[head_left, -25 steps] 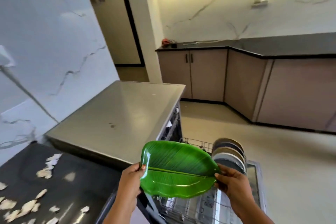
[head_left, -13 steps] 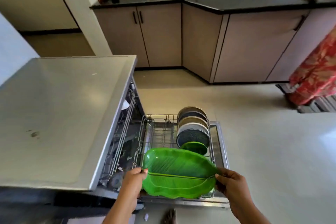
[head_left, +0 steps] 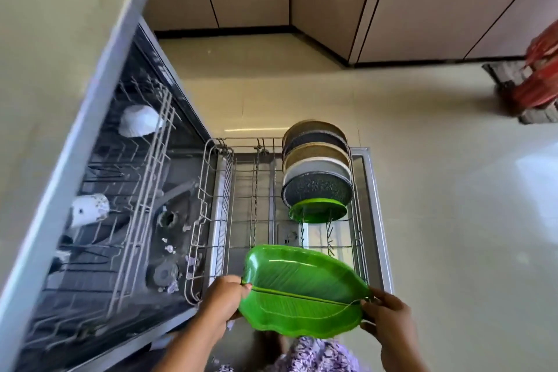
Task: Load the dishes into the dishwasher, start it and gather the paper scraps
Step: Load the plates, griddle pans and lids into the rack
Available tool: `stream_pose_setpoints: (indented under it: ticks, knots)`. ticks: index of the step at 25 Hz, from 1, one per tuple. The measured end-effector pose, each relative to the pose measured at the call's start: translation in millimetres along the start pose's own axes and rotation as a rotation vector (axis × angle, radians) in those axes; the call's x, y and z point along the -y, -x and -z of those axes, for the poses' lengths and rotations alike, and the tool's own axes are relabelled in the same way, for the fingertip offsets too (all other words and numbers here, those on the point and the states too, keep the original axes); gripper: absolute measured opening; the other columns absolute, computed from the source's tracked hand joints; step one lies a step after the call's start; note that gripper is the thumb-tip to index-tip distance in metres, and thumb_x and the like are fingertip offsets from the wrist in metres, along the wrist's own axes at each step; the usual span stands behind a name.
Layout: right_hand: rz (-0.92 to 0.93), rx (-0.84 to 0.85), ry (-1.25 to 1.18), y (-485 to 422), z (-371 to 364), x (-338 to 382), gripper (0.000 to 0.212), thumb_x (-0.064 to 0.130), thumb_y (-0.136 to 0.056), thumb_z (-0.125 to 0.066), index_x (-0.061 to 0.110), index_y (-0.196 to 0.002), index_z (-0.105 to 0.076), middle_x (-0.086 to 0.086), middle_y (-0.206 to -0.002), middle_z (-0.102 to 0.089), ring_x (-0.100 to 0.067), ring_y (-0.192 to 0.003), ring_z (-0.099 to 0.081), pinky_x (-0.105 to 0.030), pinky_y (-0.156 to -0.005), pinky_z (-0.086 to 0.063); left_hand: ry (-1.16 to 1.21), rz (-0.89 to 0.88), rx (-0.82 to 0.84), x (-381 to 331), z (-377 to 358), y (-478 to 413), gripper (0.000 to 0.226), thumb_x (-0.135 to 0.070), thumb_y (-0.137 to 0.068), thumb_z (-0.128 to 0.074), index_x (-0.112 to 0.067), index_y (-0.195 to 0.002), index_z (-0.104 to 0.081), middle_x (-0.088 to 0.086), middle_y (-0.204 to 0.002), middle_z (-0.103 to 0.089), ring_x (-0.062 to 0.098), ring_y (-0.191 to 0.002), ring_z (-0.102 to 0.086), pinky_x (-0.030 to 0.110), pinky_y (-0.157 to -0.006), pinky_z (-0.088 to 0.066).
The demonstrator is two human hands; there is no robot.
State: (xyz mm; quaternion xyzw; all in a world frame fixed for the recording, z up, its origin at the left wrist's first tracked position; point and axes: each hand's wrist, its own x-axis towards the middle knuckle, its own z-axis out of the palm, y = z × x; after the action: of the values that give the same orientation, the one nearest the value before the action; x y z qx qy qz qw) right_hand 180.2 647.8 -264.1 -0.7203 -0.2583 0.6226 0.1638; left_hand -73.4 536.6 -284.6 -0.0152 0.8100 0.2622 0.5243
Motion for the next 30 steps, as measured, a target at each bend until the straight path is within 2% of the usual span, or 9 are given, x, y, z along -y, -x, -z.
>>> stream_pose_setpoints:
  ticks: [4,7,10,14,17,20,22,26,30]
  knots:
    - [0.046,-0.051,0.137,-69,-15,-15,0.023,-0.015,-0.079,-0.059,-0.001,-0.098,-0.062,-0.012,-0.065,-0.06,-0.017,-0.048,-0.052,-0.02,-0.038,-0.045,-0.001,0.038,0.008,9,-33,-58,0.009,-0.016,-0.065,-0.069,-0.008,-0.062,-0.067,0.019,-0.076,-0.067,0.026,-0.076,-0.058,0.038,-0.07,-0.047]
    - [0.107,-0.121,0.239,-123,-21,-19,0.024,-0.011,-0.073,-0.067,0.011,-0.078,-0.06,-0.015,-0.071,-0.062,-0.018,-0.05,-0.053,-0.021,-0.042,-0.048,0.002,0.017,-0.045,-4,-61,-90,0.021,-0.001,-0.085,-0.062,-0.015,-0.07,-0.058,0.008,-0.071,-0.057,0.018,-0.076,-0.05,0.026,-0.06,-0.033]
    - [0.282,-0.159,0.491,-159,-31,-6,0.025,-0.008,-0.061,-0.068,0.012,-0.068,-0.054,-0.009,-0.068,-0.06,-0.02,-0.061,-0.052,-0.025,-0.053,-0.046,0.012,-0.029,-0.11,-20,-74,-122,0.032,0.005,-0.084,-0.062,-0.016,-0.062,-0.049,0.001,-0.057,-0.055,0.019,-0.077,-0.05,0.03,-0.07,-0.04]
    - [0.536,-0.17,0.634,-191,-51,27,0.015,-0.006,-0.071,-0.054,0.007,-0.078,-0.056,-0.009,-0.069,-0.055,-0.019,-0.063,-0.046,-0.021,-0.042,-0.028,-0.068,-0.203,-0.246,-45,-85,-146,0.004,-0.007,-0.079,-0.069,-0.004,-0.078,-0.067,0.015,-0.072,-0.064,0.027,-0.077,-0.06,0.038,-0.073,-0.049]
    - [0.672,-0.187,0.688,-221,-59,32,0.013,-0.005,-0.073,-0.052,0.006,-0.077,-0.056,-0.01,-0.067,-0.055,-0.024,-0.065,-0.049,-0.029,-0.049,-0.024,-0.075,-0.278,-0.308,-51,-103,-165,0.024,-0.006,-0.078,-0.071,-0.004,-0.102,-0.071,0.014,-0.09,-0.07,0.023,-0.068,-0.06,0.025,-0.059,-0.04]
    - [0.739,-0.216,0.747,-239,-64,31,0.013,-0.003,-0.075,-0.05,0.007,-0.078,-0.057,-0.017,-0.07,-0.059,-0.03,-0.066,-0.053,-0.033,-0.054,-0.034,-0.039,-0.285,-0.286,-48,-118,-185,0.026,-0.004,-0.081,-0.068,-0.009,-0.106,-0.07,0.008,-0.093,-0.07,0.013,-0.066,-0.053,0.012,-0.05,-0.038]
    - [0.791,-0.192,0.809,-242,-67,25,0.013,-0.005,-0.075,-0.047,0.002,-0.081,-0.057,-0.022,-0.075,-0.06,-0.033,-0.067,-0.053,-0.038,-0.056,-0.04,-0.049,-0.262,-0.284,-41,-122,-199,0.025,-0.004,-0.081,-0.067,-0.011,-0.104,-0.072,0.014,-0.098,-0.071,0.017,-0.072,-0.056,0.012,-0.056,-0.04]
    - [0.874,-0.166,0.886,-249,-70,15,0.014,-0.007,-0.076,-0.044,-0.001,-0.083,-0.055,-0.026,-0.075,-0.06,-0.039,-0.067,-0.054,-0.044,-0.057,-0.045,-0.037,-0.22,-0.21,-27,-126,-225,0.028,-0.004,-0.079,-0.069,-0.016,-0.105,-0.072,0.014,-0.108,-0.07,0.032,-0.101,-0.064,0.032,-0.089,-0.053]
    - [0.893,-0.136,1.09,-257,-75,12,0.018,-0.008,-0.077,-0.042,-0.001,-0.089,-0.053,-0.028,-0.081,-0.061,-0.041,-0.07,-0.055,-0.041,-0.056,-0.042,-0.056,-0.231,-0.191,-25,-131,-235,0.028,-0.006,-0.081,-0.067,-0.019,-0.106,-0.071,0.012,-0.108,-0.07,0.032,-0.102,-0.064,0.04,-0.09,-0.054]
